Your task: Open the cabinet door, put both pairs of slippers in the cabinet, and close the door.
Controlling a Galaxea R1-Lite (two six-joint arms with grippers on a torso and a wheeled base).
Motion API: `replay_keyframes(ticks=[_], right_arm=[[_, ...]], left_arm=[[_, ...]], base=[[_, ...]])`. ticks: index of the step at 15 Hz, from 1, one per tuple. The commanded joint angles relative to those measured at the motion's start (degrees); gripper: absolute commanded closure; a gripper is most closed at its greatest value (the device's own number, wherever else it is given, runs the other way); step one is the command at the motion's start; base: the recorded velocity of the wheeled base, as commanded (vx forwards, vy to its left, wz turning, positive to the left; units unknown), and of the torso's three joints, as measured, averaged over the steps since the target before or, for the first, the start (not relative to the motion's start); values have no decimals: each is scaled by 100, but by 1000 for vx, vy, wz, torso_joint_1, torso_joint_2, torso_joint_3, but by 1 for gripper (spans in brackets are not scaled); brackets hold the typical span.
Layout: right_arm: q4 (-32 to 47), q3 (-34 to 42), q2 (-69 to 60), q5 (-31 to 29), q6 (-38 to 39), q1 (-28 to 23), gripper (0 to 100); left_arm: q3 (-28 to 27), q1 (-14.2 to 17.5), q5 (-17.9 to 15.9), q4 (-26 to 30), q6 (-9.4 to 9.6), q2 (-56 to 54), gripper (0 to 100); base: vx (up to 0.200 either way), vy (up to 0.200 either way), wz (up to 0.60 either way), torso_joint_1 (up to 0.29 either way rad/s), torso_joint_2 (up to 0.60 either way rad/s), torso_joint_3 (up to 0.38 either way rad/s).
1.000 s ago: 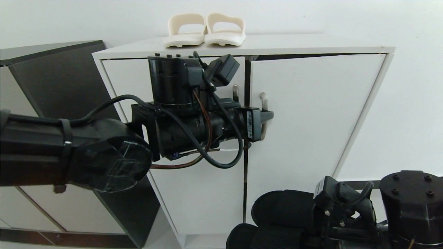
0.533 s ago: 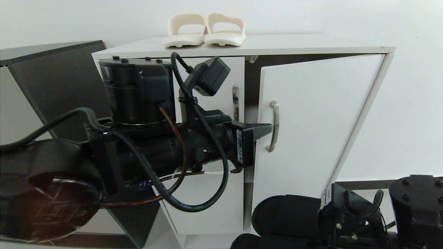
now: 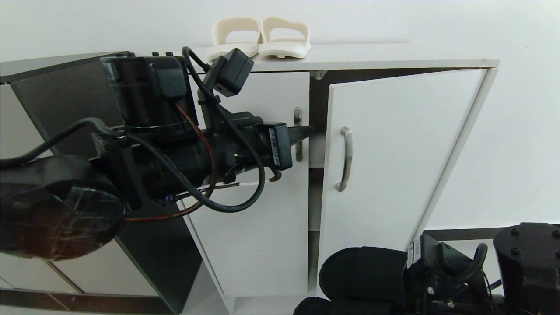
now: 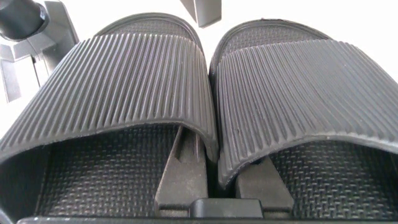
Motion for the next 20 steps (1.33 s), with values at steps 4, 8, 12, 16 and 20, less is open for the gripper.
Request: replay_keyframes(ticks=[4, 8, 12, 16, 20], right_arm=[[13, 1, 18, -5, -4, 1, 100], [13, 1, 45, -5, -4, 10, 100], [39, 168, 36, 21, 5, 151, 100], [-5, 563, -157, 30, -83, 599, 100], [4, 634, -474, -5, -83, 1082, 100]], left_arm=[[-819, -217, -4, -11, 1, 829, 100], [-1030, -252, 49, 6, 1, 926, 100], [-1030, -252, 75, -3, -8, 899, 100], [-722, -920, 295, -73, -61, 486, 100], [-705, -1457, 286, -82, -61, 539, 100]], base=[[0, 0, 0, 0, 0, 0], [0, 0, 0, 0, 0, 0], [-50, 0, 0, 2, -1, 1], [-200, 0, 0, 2, 0, 0], [-200, 0, 0, 0, 1, 7]])
